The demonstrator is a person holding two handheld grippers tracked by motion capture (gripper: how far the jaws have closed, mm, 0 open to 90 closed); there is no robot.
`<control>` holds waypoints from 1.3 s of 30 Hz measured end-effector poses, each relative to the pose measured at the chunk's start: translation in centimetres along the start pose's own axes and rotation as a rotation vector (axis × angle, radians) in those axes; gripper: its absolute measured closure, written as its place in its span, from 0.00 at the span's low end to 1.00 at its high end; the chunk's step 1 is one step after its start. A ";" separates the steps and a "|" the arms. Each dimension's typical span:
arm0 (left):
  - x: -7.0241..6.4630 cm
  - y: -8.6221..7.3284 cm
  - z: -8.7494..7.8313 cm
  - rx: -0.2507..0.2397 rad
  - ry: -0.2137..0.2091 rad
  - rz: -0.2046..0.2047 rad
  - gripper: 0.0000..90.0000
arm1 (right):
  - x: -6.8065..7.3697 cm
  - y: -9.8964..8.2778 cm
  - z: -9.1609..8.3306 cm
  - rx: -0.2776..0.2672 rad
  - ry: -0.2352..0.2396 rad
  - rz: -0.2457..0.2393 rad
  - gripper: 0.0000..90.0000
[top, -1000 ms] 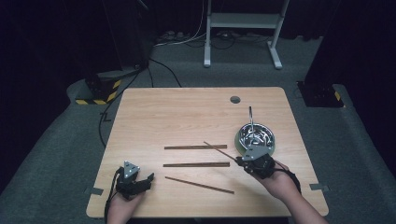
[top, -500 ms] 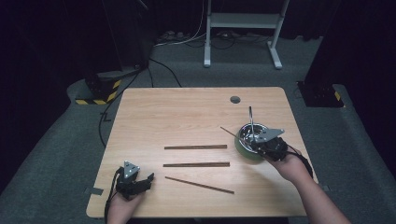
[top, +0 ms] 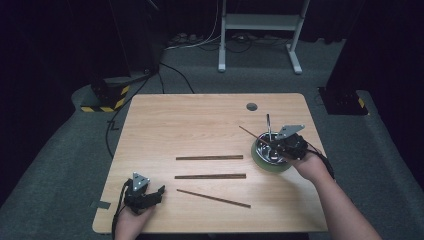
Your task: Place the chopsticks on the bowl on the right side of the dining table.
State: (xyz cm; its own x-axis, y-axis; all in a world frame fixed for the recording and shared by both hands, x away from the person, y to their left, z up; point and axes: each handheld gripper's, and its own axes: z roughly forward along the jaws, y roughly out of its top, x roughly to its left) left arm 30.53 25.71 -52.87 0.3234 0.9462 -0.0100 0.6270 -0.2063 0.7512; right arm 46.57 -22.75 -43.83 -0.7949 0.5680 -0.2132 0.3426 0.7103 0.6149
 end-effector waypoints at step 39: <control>0.0 0.0 0.0 0.000 0.000 0.000 0.31 | -1.3 -0.3 2.0 0.054 0.009 -0.006 0.93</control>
State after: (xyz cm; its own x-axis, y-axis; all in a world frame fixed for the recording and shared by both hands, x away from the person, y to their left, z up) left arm 30.53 25.71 -52.87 0.3233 0.9463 -0.0104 0.6269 -0.2059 0.7514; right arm 48.50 -22.81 -45.25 -0.8013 0.5604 -0.2095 0.3645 0.7350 0.5718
